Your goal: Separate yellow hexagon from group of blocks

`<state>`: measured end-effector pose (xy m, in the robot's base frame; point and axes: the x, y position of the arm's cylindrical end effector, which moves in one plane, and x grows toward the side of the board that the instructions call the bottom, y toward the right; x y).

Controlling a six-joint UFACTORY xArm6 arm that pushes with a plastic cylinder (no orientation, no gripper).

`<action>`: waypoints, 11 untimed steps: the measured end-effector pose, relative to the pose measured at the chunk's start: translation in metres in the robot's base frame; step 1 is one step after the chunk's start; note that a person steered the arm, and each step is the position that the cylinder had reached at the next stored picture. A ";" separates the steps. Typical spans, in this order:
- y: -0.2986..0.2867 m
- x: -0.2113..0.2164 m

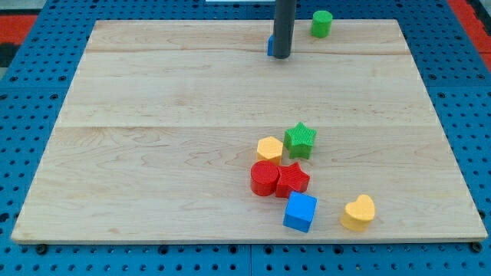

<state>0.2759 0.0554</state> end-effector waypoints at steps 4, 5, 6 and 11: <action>-0.015 0.008; 0.012 0.082; 0.085 0.125; 0.022 0.244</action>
